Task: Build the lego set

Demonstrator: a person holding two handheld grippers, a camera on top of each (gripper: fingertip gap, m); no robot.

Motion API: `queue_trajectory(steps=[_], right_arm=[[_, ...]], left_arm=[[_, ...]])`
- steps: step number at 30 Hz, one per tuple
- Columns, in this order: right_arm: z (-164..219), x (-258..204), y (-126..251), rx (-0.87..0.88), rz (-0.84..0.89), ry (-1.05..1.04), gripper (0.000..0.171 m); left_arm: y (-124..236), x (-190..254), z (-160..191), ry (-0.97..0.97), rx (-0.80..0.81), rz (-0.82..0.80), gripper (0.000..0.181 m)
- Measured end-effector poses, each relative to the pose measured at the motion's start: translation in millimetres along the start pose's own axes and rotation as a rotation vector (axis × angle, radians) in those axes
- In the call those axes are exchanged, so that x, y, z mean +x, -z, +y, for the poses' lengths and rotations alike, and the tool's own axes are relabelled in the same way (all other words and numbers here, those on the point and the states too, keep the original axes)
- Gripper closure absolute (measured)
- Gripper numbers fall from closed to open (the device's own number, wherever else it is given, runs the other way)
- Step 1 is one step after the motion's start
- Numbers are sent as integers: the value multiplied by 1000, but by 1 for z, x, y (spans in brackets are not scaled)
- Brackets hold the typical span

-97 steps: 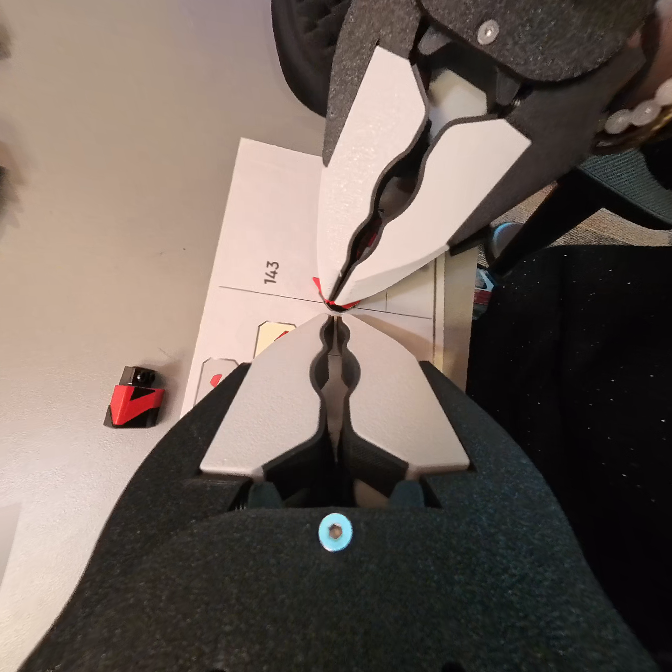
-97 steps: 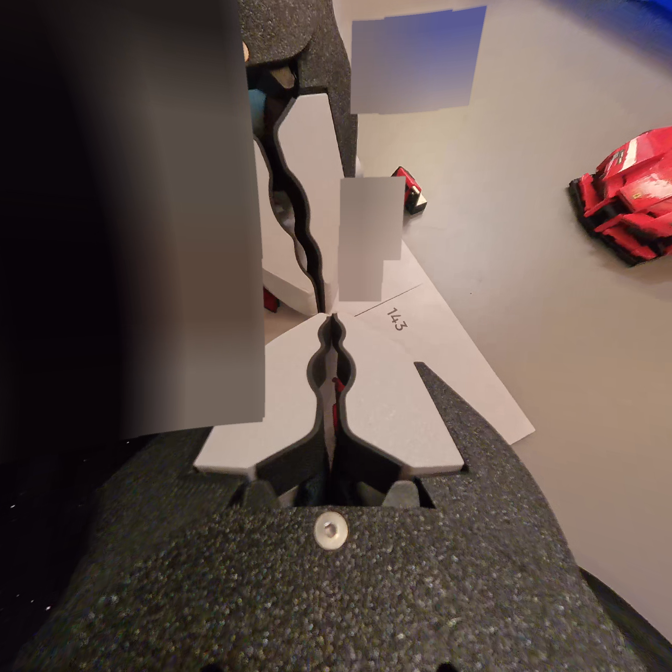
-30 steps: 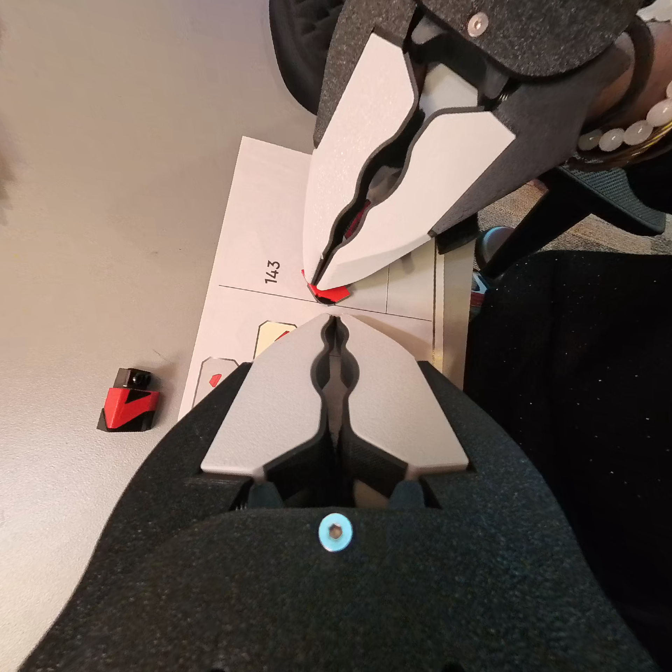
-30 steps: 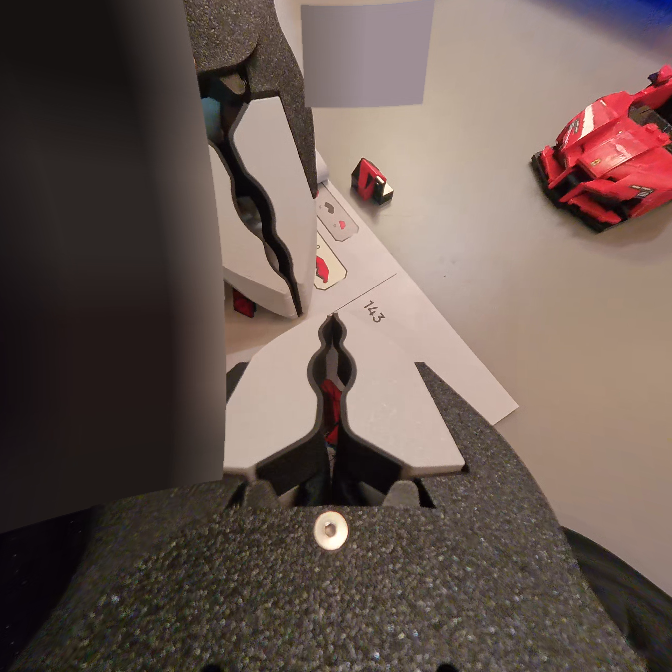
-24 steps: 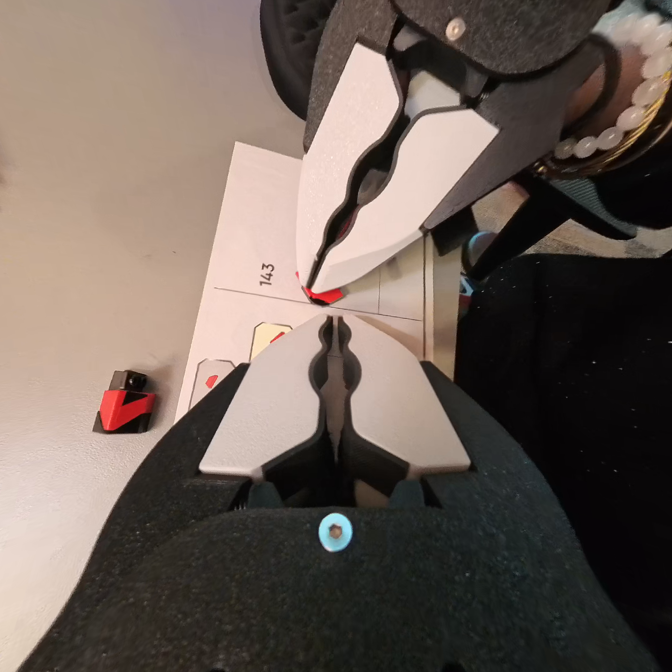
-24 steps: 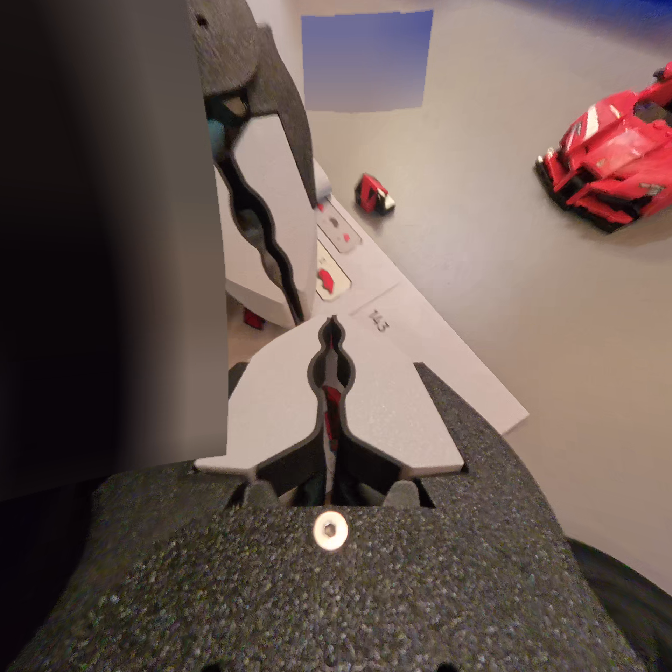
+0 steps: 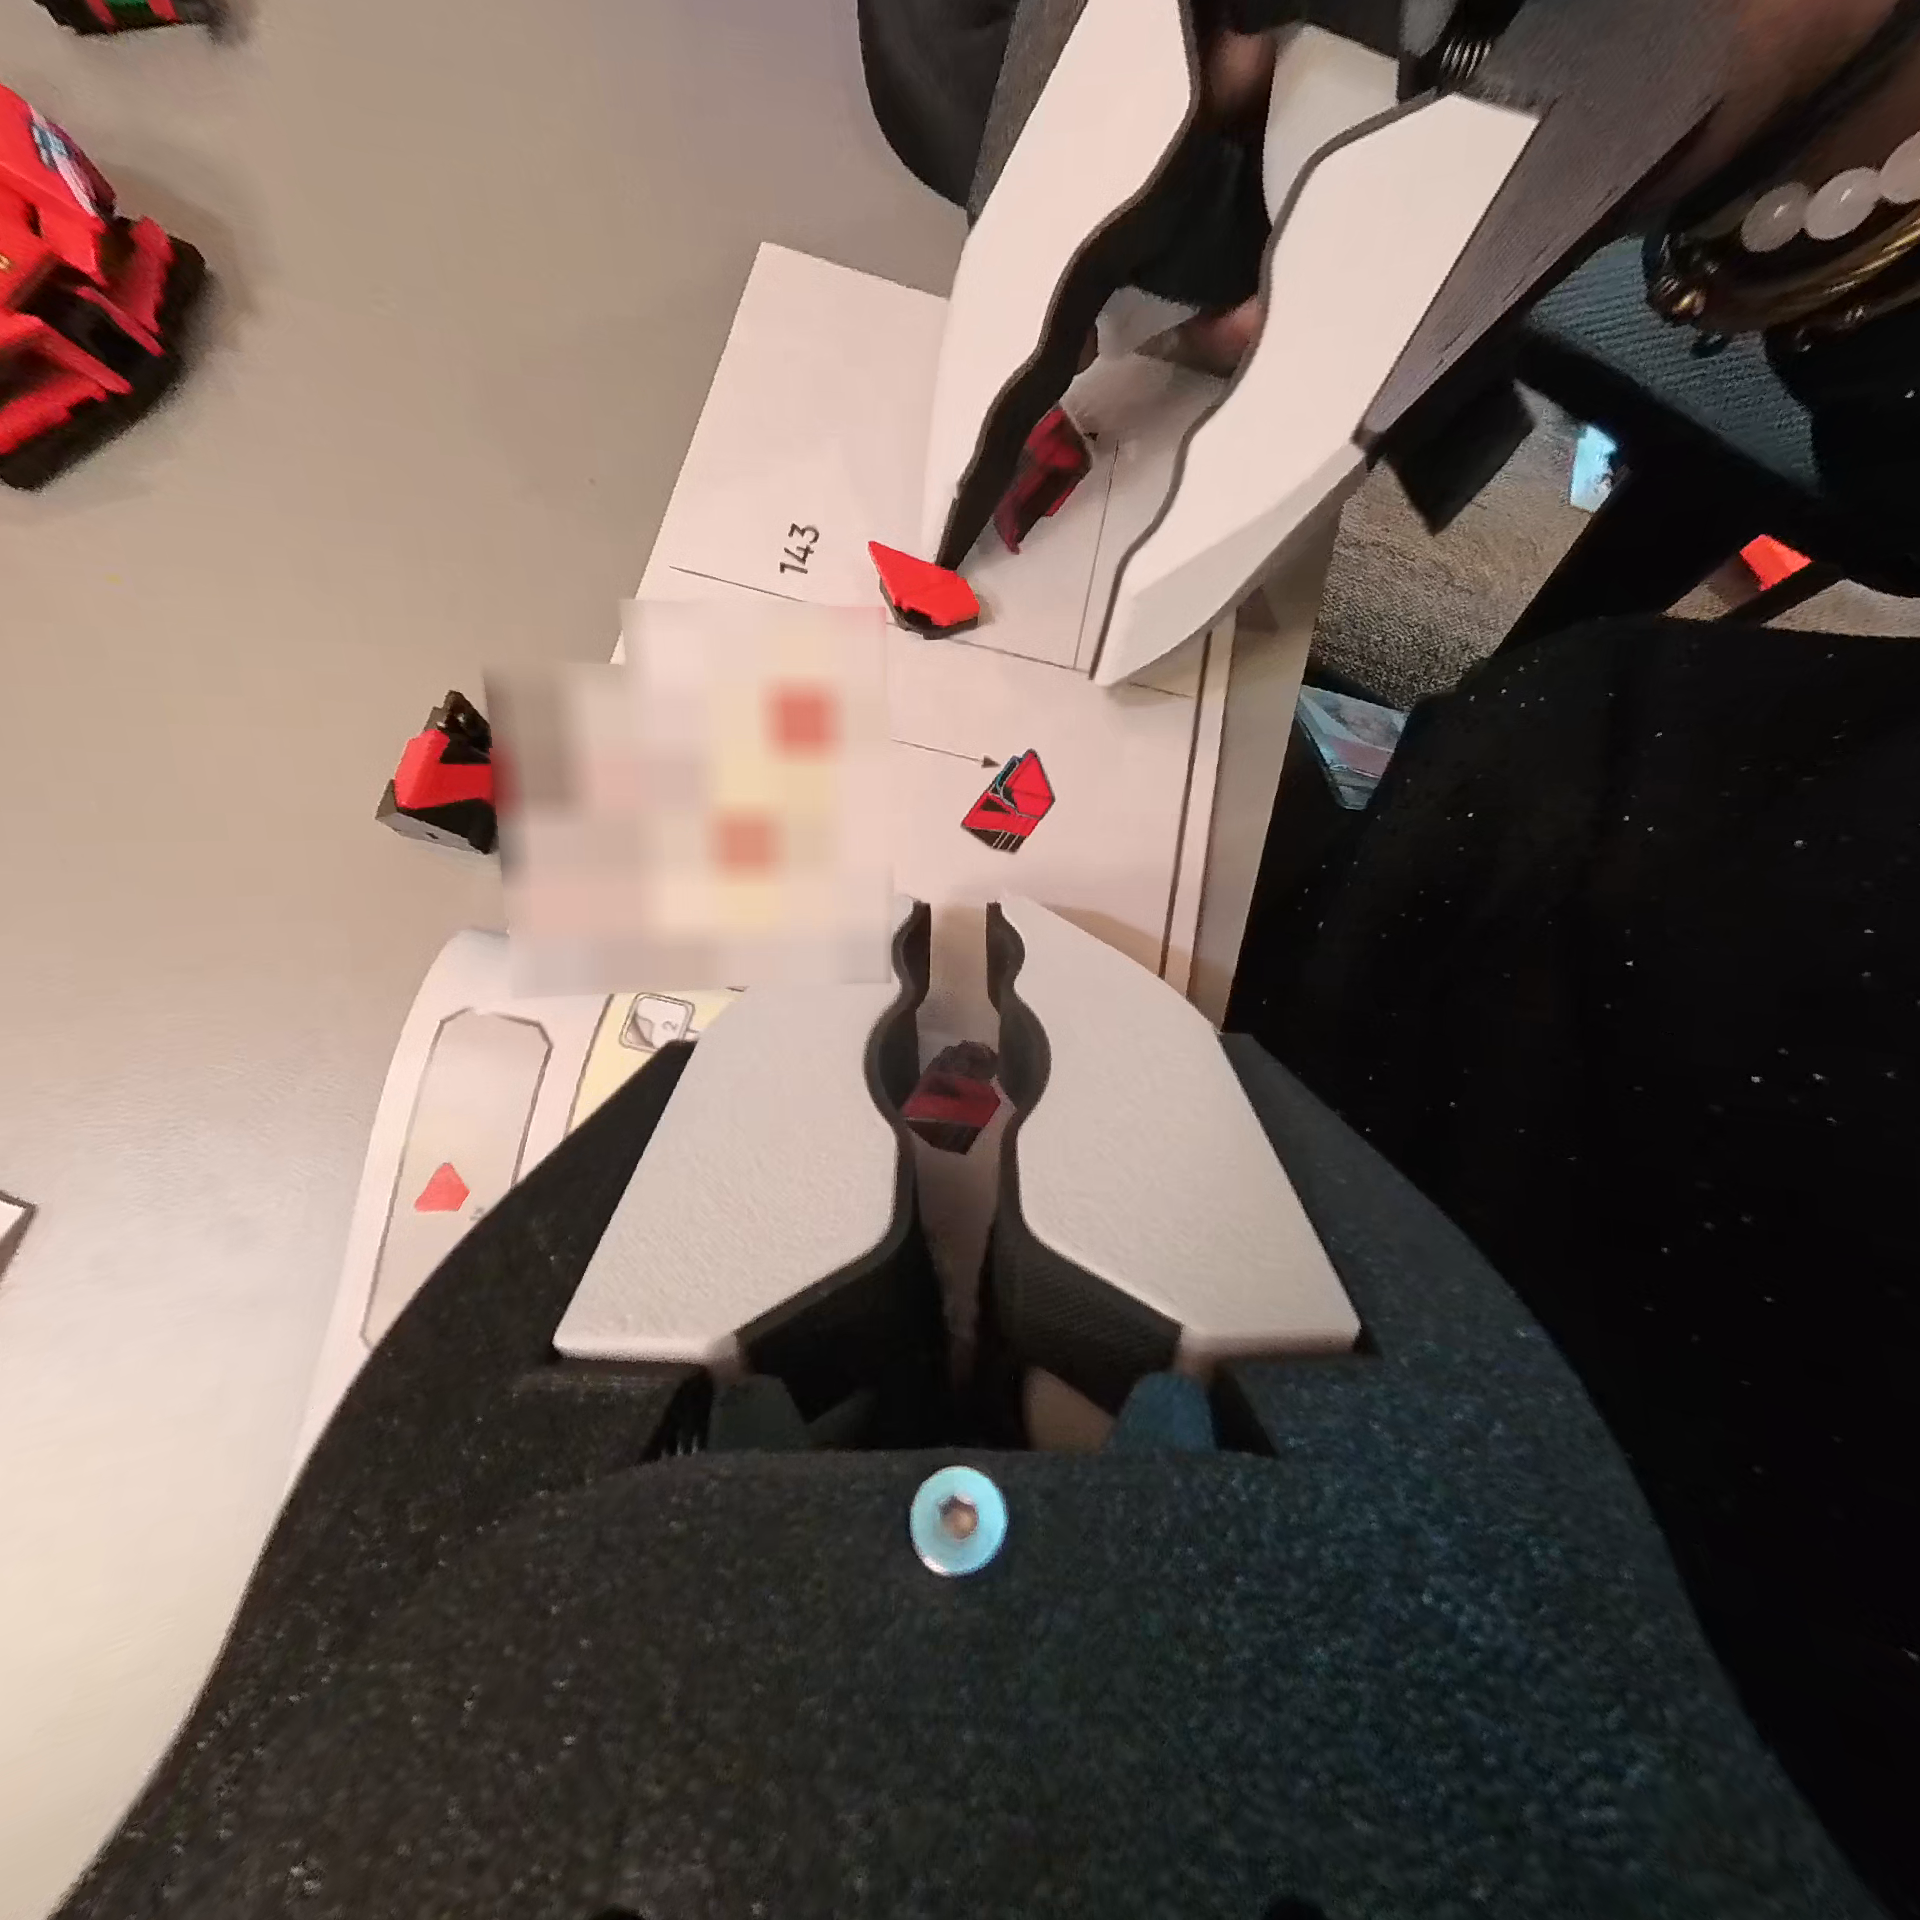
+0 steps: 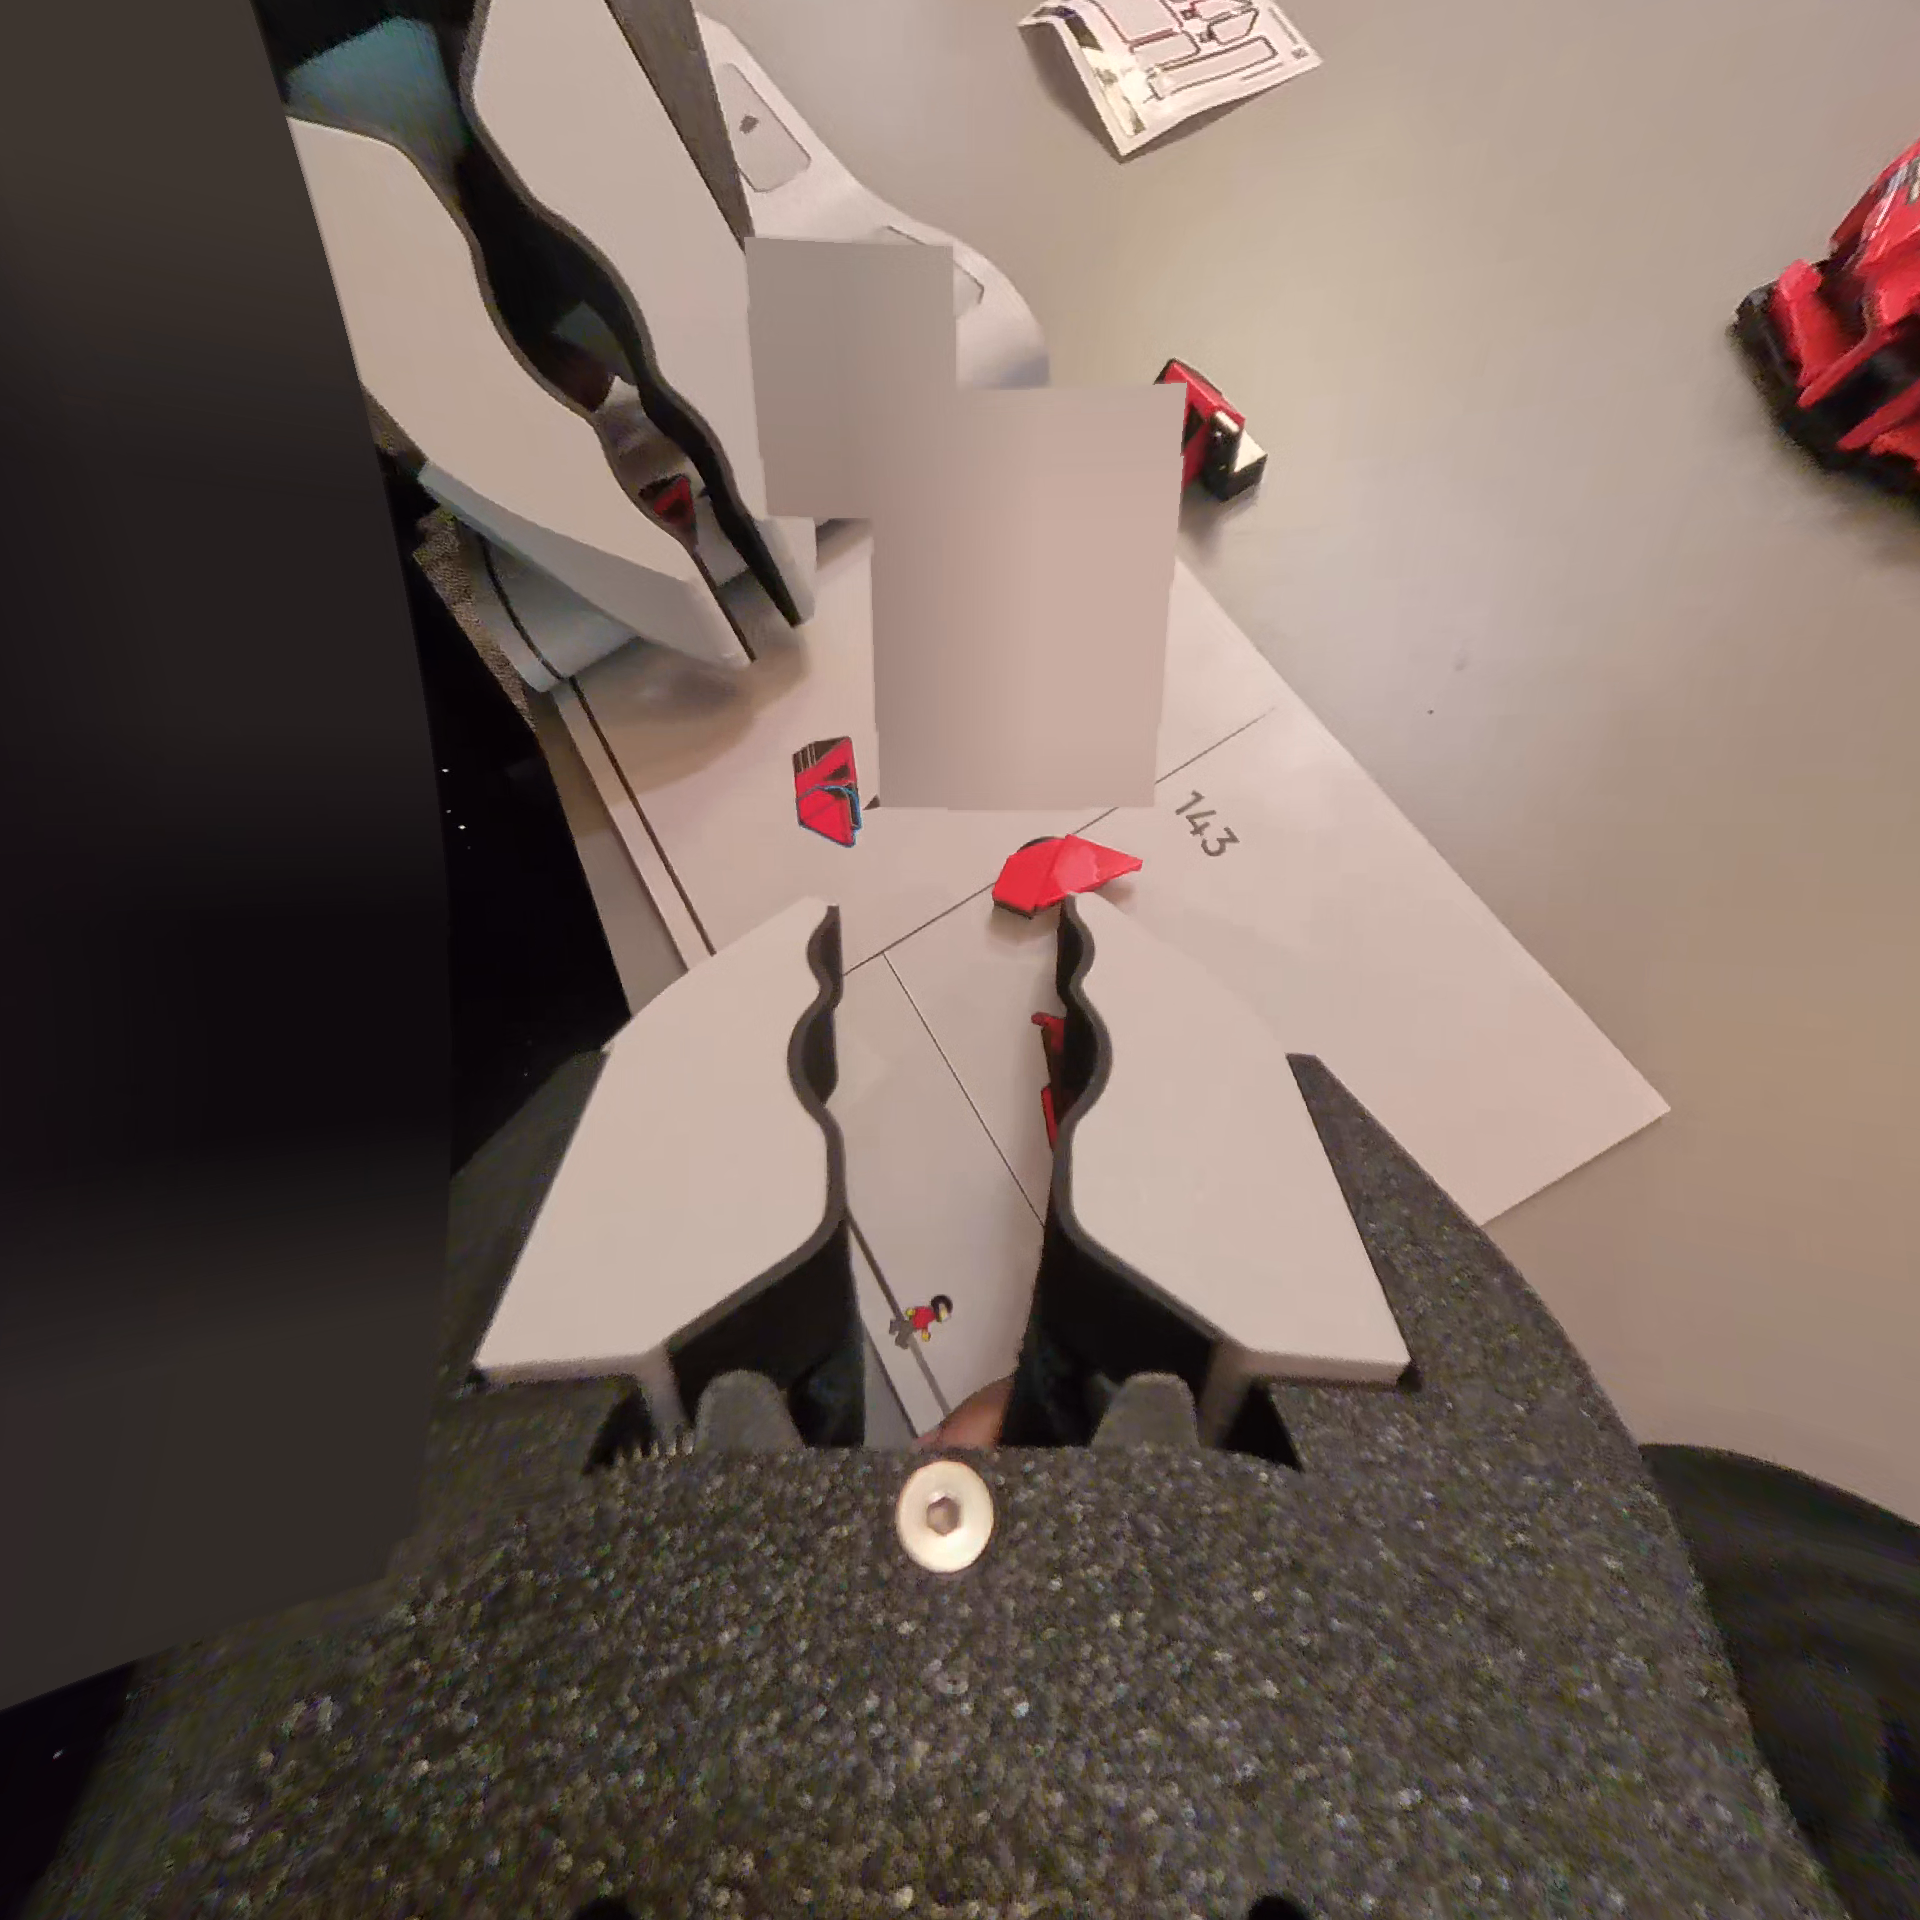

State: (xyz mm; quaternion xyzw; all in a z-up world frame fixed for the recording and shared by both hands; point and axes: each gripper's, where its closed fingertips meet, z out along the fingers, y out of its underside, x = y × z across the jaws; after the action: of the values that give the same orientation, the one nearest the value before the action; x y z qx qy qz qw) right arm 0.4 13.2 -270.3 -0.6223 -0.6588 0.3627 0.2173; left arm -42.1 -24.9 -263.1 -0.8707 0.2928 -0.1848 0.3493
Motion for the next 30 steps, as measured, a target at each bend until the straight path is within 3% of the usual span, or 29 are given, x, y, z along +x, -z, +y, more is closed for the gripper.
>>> queue_trajectory(steps=[12, 16, 19, 24, 30], right_arm=[[-6, 11, -7, -6, 101, -17, 136], [-5, 21, -6, -46, 161, 50, 158], [-4, 17, -6, -77, 110, 128, 159], [-3, 16, 0, -147, 79, 382, 159], [-4, 14, 4, -242, 141, 870, 159]], left_arm=[[-2, -2, 4, 19, 19, -10, 171], [-2, -2, 4, 20, 20, -9, 171], [-2, -2, 4, 23, 25, -4, 171], [-2, -2, 4, 25, 30, -4, 171], [-1, -1, 1, 23, 47, -13, 171]])
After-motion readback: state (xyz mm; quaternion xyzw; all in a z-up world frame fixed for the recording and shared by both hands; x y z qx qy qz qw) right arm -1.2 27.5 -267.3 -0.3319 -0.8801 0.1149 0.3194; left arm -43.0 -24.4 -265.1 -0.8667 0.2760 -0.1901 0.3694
